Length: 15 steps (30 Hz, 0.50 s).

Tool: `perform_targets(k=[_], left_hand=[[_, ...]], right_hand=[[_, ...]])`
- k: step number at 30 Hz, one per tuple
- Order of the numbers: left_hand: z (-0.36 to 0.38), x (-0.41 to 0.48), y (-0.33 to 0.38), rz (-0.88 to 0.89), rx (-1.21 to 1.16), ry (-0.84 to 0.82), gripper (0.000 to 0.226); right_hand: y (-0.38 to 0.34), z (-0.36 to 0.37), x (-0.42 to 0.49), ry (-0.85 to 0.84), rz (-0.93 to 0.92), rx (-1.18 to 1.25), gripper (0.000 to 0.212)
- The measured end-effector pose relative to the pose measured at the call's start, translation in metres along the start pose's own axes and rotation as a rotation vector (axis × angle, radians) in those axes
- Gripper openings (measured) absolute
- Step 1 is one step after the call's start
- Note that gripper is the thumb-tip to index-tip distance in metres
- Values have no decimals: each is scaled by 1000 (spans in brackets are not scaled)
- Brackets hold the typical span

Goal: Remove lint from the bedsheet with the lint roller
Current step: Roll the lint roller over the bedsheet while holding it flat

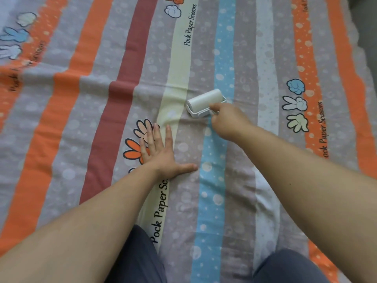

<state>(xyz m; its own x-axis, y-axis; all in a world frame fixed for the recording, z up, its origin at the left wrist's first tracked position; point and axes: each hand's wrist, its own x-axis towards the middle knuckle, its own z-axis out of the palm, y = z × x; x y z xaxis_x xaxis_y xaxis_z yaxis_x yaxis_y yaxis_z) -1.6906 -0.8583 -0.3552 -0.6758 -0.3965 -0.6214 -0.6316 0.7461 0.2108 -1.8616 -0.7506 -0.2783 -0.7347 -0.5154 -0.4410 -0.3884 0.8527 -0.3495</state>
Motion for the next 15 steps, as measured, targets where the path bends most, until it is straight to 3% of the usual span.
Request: perform_targets(k=[5, 9, 15], left_hand=[[-3, -1, -1, 20, -26, -23, 144], [-8, -4, -2, 44, -131, -29, 117], [-3, -12, 4, 5, -28, 36, 111]], right_hand=[[37, 10, -47, -28, 39, -76, 43], [69, 12, -96, -62, 79, -92, 46], [107, 9, -157, -131, 142, -165, 51]])
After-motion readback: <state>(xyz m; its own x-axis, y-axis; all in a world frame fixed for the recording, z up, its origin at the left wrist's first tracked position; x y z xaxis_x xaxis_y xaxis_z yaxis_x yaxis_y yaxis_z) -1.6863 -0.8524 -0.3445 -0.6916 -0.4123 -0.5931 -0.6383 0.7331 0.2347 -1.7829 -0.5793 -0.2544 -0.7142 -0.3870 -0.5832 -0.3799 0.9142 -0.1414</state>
